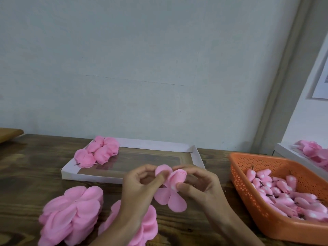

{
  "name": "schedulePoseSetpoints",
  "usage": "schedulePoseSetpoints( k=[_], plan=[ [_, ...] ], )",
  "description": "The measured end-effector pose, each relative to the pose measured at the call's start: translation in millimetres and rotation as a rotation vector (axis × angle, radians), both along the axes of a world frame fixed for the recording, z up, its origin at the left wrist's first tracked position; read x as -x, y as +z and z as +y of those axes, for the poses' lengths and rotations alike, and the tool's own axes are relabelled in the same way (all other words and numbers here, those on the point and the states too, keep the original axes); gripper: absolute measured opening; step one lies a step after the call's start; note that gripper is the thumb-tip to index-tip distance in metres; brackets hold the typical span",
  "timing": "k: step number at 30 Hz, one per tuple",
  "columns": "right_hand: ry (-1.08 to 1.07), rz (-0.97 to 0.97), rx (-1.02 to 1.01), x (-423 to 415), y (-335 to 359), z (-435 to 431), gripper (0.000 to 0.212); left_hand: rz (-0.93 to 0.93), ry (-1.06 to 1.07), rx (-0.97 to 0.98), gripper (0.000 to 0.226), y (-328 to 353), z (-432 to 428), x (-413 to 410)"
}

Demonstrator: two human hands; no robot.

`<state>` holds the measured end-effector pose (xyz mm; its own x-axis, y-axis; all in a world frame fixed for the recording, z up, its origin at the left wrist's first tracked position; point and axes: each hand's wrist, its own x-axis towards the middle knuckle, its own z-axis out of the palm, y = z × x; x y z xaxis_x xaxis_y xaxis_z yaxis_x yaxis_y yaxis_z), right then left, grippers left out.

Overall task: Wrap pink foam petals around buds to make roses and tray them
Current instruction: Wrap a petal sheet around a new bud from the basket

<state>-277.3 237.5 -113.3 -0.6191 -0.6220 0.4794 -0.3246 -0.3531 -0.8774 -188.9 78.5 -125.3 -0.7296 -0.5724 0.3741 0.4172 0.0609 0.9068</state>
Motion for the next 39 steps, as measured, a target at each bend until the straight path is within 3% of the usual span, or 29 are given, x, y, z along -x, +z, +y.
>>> schedulePoseSetpoints(
  k=[9,13,18,22,25,27,32,36,39],
  plan=[
    [-0.002,0.033,-0.016,-1.3,-1.3,-2.8,0.022,0.106,-0.016,0.056,0.019,-4.0,5.4,-0.4],
    [-0.062,0.059,-0.048,-0.9,-3.1,-3.1,0.027,0.163,0.006,0.092,0.013,-3.4,5.9,0.4],
    [-0.139,0.035,-0.052,0.8,-3.3,-2.6,0.06,0.153,-0.072,0.157,0.015,-1.0,7.6,-2.3],
    [-0.086,0.113,-0.074,5.2,-4.1,-0.6,0.031,0.116,-0.11,0.165,0.026,1.7,4.1,-3.8],
    [-0.091,0.071,-0.041,8.2,-1.4,1.1,0.021,0.009,-0.12,0.171,0.033,0.8,-4.3,-1.9],
    [-0.112,0.043,-0.025,11.7,0.3,2.8,0.019,-0.122,-0.102,0.176,0.036,-2.6,-8.9,1.6],
    [-0.113,-0.004,-0.033,17.2,0.1,7.8,0.021,-0.18,-0.096,-0.09,0.003,-8.9,-12.9,4.9],
    [-0.025,0.038,-0.055,14.7,0.6,8.9,0.017,-0.149,-0.085,-0.202,0.005,-4.1,-8.8,2.3],
    [0.016,0.085,-0.092,9.6,2.2,6.8,0.02,-0.08,-0.075,-0.134,0.018,-1.2,-4.3,1.0]
  ],
)
